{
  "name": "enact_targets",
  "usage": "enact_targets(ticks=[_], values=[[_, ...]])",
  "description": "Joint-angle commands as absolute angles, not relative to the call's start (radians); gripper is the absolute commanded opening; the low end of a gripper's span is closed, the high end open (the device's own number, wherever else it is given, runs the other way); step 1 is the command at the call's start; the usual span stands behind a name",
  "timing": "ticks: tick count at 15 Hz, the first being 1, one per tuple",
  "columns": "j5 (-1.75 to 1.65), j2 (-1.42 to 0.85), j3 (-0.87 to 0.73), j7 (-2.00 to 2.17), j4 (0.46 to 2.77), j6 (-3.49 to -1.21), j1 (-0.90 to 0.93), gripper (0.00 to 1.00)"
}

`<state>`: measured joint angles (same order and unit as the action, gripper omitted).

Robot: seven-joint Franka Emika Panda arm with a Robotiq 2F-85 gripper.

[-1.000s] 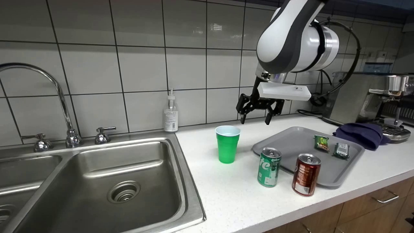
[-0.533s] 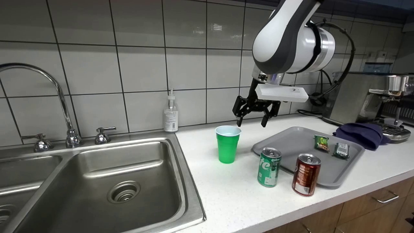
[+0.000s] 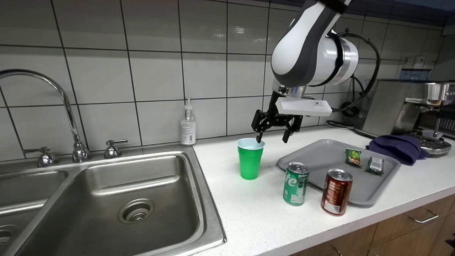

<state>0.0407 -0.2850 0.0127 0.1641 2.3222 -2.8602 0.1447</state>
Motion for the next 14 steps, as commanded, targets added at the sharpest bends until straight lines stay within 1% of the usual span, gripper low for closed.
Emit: enact_targets(ticks=[1, 13, 14], values=[[0.060, -0.327, 0.049, 0.120, 2.258, -2.821, 0.113, 1.00], [0.057, -0.447, 0.059, 0.105, 2.134, -2.785, 0.107, 1.00], [0.059, -0.450, 0.059, 0.104, 2.129, -2.783, 0.106, 0.82]])
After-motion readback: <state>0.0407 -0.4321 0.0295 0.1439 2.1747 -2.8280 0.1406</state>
